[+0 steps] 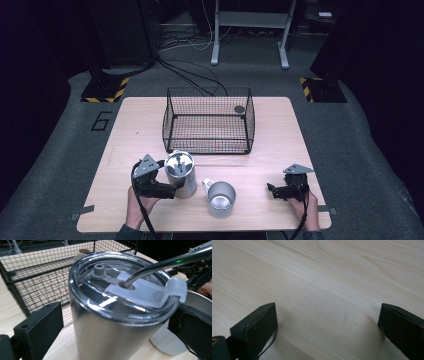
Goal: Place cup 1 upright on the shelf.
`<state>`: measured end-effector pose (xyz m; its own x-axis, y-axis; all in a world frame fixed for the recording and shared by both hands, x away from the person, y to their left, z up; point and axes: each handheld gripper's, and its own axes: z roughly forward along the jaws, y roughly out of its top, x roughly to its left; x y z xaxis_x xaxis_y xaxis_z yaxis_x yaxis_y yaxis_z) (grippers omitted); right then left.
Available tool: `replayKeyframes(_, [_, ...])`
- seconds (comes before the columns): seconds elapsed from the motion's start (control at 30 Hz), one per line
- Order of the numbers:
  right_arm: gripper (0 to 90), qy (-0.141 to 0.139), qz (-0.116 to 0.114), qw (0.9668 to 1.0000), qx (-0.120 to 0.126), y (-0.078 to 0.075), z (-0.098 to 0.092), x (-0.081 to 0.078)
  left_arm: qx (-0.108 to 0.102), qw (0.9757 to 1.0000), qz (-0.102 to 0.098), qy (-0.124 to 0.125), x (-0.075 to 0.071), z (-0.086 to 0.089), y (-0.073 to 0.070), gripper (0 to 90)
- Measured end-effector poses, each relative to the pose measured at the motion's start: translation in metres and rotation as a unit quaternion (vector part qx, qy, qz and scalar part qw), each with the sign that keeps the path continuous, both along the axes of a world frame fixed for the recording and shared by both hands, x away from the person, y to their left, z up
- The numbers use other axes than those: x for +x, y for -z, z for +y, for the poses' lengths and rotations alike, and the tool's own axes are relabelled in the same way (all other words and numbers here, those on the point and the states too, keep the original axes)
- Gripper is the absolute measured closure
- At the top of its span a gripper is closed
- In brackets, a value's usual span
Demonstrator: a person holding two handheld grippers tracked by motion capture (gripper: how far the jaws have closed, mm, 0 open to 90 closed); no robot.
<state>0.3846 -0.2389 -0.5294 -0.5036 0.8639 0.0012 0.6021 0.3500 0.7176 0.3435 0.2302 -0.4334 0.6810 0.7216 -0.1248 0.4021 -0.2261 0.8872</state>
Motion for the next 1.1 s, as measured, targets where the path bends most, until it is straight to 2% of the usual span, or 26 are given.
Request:
replayKeyframes(0.37, [2.0,0.0,0.0,1.0,0.0,0.0,0.0,0.0,-0.022,0.9997,-0.001,0.01,0.009,-0.004,0.011,0.0])
replayKeyframes(0.5, [1.9,0.0,0.0,1.0,0.0,0.0,0.0,0.0,-0.029,0.9995,-0.01,0.005,0.009,-0.006,0.012,0.0])
replayKeyframes(0.63, [1.9,0.0,0.0,1.0,0.0,0.0,0.0,0.0,-0.029,0.9995,-0.01,0.003,0.009,-0.007,0.013,0.0])
replayKeyframes(0.67, [2.0,0.0,0.0,1.0,0.0,0.0,0.0,0.0,-0.035,0.9993,-0.014,-0.003,0.008,-0.009,0.014,0.0])
replayKeyframes(1.1, [2.0,0.0,0.0,1.0,0.0,0.0,0.0,0.0,-0.033,0.9987,-0.033,-0.019,0.011,-0.02,0.018,0.0])
